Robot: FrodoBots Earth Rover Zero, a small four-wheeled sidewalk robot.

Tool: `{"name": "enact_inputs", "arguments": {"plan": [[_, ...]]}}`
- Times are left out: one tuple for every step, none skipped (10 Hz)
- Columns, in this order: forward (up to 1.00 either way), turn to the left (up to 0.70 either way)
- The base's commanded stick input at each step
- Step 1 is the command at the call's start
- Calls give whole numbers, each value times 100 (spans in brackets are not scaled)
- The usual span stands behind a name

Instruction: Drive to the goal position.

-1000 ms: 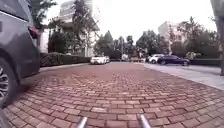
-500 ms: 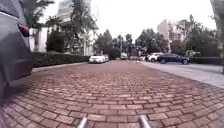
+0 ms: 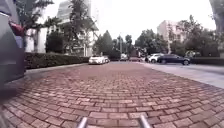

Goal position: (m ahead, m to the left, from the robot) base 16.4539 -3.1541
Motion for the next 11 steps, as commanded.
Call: {"name": "enact_inputs", "arguments": {"plan": [[45,0],[45,0],[45,0],[45,0],[45,0],[45,0],[45,0],[45,0],[45,0],[45,0],[45,0]]}}
